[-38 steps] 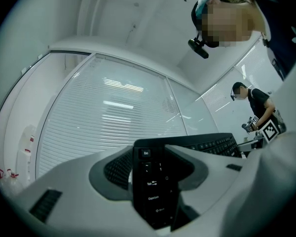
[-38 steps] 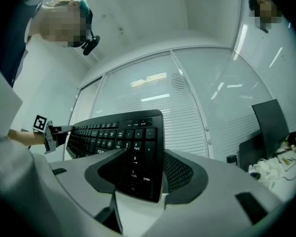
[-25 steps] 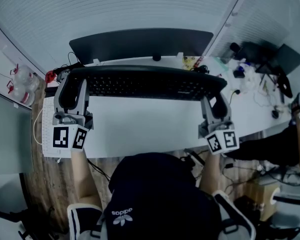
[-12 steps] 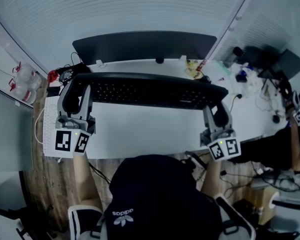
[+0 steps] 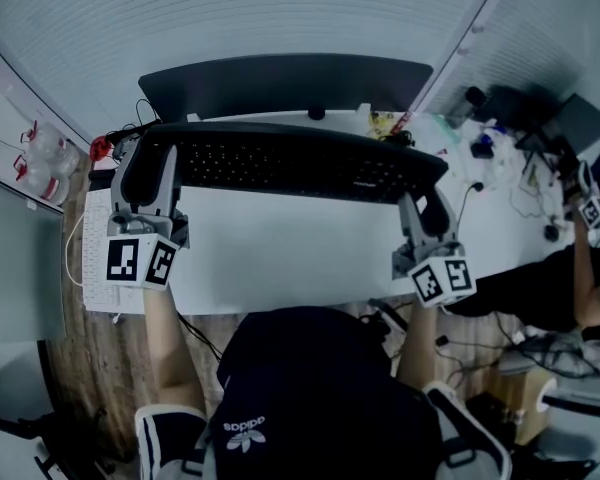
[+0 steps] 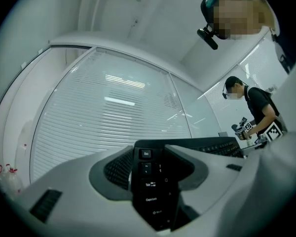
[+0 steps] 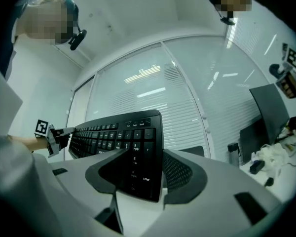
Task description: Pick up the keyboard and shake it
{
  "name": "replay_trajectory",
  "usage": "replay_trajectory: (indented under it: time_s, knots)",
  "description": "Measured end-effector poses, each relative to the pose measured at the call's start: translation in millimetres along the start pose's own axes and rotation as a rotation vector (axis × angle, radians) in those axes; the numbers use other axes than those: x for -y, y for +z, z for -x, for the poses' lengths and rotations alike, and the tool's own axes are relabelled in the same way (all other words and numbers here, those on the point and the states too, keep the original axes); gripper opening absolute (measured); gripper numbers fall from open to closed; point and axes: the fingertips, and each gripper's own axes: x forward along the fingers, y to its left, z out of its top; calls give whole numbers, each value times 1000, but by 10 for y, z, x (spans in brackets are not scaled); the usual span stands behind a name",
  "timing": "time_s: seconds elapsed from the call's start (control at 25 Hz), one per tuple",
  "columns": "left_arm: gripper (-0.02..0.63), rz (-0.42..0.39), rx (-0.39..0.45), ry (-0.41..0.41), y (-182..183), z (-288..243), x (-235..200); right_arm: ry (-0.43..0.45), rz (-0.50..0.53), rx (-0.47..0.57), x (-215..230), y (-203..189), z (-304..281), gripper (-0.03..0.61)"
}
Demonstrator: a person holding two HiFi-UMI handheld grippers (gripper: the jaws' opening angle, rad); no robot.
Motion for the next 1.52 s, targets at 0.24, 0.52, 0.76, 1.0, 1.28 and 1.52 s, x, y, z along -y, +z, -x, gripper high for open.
replay_trajectory:
  time_s: [0.24,0.52,0.76,1.0,1.28,1.52]
  knots:
    - [195,15,-10,-23,-17,73,6,2,-17,-18,-26,-41,123,210]
    - [195,24,-14,-22,-16,131,6,14,-5,-28,-60,-34,151,210]
    - [195,39,-34,-25,-77,161,53,-7,-29,-35,-83,-81,252,210]
    - [195,45,-27,-24,-63,158,116,-5,-9,-21,13,-47,203,210]
    - [195,71,-43,-4,-178,241,161,5,26,-24,63,-29,219,210]
    - [195,139,-70,62,-440,439,129,51,104,-70,34,12,141,210]
